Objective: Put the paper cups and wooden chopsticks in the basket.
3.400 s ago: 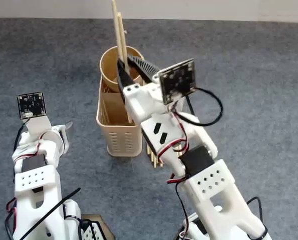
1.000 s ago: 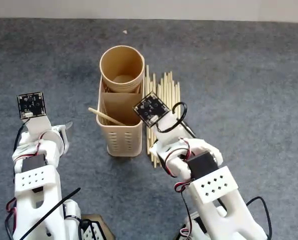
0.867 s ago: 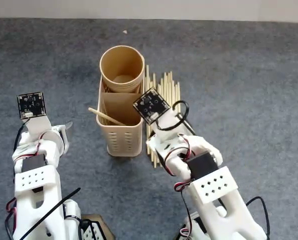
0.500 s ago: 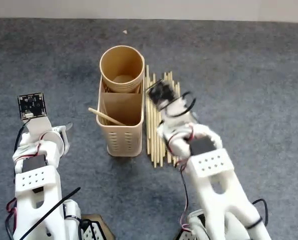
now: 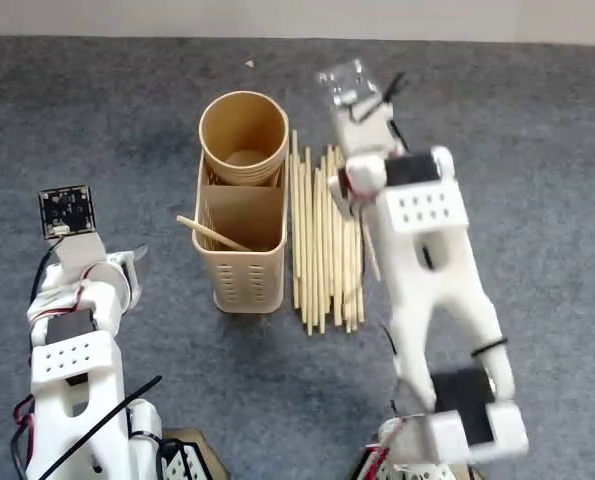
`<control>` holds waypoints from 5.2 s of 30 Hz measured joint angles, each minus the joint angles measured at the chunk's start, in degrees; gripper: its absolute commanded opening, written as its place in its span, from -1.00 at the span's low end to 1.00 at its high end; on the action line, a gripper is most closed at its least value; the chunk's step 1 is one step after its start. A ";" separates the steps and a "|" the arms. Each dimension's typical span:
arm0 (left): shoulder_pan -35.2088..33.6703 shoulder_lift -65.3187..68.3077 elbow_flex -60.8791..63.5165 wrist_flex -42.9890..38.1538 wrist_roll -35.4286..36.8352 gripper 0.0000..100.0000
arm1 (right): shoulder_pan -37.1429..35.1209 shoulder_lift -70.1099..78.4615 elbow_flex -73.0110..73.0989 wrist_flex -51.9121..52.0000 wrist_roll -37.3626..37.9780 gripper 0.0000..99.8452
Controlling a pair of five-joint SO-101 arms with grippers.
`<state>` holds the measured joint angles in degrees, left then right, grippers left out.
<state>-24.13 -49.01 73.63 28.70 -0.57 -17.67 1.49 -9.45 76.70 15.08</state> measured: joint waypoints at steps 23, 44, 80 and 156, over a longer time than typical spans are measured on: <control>0.00 0.00 0.00 0.00 0.00 -0.40 | 0.18 30.59 -20.31 5.10 -6.77 -0.56; 0.00 0.00 0.00 0.00 0.00 -0.40 | 3.52 26.29 4.48 -13.98 -9.41 -0.99; 1.67 0.00 0.62 -0.18 0.00 -0.40 | -7.47 -14.86 -14.59 -19.16 -15.30 -0.99; 2.64 0.00 1.76 -2.64 -1.76 -0.40 | -19.60 -46.15 48.00 -50.37 -10.37 -0.55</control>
<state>-21.49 -49.01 75.38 26.07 -2.33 -37.27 -44.66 38.55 26.33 4.70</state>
